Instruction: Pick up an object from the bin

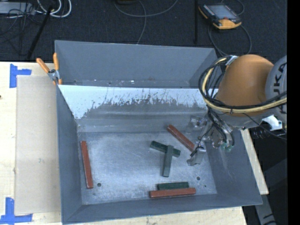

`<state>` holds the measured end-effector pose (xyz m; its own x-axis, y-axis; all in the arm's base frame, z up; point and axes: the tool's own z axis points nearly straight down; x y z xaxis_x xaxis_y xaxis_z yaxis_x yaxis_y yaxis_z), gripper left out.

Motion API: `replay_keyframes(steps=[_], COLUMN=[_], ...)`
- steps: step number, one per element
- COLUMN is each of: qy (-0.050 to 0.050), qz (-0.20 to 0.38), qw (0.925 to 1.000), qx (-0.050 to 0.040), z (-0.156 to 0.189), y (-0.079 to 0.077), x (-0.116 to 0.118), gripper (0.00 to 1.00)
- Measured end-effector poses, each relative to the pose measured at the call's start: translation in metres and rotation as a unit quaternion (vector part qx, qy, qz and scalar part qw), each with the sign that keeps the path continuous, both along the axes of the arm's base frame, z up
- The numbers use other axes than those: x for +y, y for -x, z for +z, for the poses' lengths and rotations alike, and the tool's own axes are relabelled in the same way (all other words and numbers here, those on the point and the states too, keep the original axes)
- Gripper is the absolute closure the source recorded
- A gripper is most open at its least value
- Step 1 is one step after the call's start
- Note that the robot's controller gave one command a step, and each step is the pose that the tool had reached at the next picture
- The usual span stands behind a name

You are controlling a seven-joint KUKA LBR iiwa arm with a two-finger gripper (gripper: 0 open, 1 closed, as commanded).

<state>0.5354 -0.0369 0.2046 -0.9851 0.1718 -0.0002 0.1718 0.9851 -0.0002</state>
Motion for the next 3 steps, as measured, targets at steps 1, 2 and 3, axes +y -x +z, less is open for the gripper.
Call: replay_keyframes(steps=[1, 2, 3], qy=[0.000, 0.000, 0.000], qz=[-0.003, -0.002, -0.002], qw=[1.0000, 1.0000, 1.0000], qx=[0.0042, -0.0012, -0.0046], z=[-0.138, -0.130, 0.058], y=[-0.022, -0.026, -0.034], x=[0.026, 0.025, 0.027], gripper=[0.00, 1.00, 1.00])
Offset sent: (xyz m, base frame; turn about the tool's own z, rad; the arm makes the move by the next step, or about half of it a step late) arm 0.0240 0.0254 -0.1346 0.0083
